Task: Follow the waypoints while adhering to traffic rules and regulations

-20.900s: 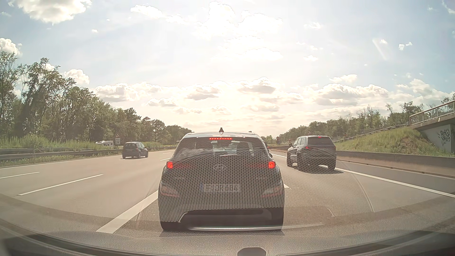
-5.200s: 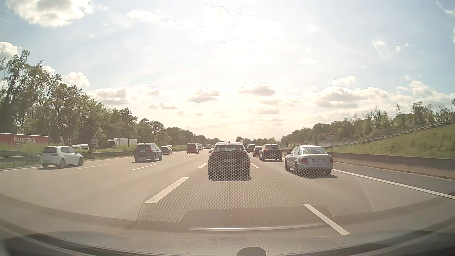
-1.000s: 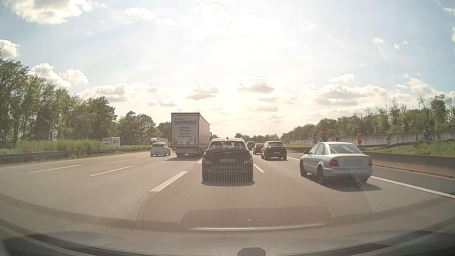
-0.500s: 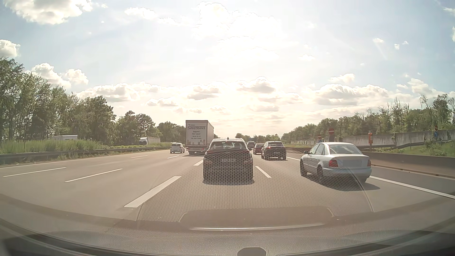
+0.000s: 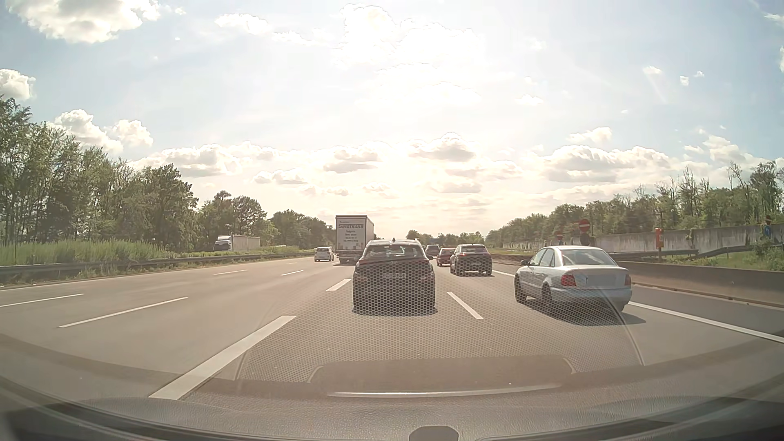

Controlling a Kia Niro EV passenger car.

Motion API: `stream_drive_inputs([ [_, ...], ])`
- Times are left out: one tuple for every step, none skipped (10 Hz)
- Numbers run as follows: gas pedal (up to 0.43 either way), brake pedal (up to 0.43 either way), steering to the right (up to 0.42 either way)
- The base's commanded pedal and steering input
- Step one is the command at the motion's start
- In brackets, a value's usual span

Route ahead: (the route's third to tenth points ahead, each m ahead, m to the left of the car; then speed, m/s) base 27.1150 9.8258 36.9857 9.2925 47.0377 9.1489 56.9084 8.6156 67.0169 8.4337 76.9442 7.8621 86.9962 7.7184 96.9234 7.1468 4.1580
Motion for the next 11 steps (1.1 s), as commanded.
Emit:
stream_drive_inputs([
  [0.150, 0.000, -0.006],
  [0.150, 0.000, -0.006],
  [0.150, 0.000, -0.006],
  [0.150, 0.000, -0.006],
  [0.150, 0.000, -0.006],
  [0.150, 0.000, -0.006],
  [0.150, 0.000, -0.006],
  [0.150, 0.000, -0.006],
  [0.150, 0.000, -0.006],
  [0.150, 0.000, -0.006],
  [0.150, 0.000, -0.006],
])
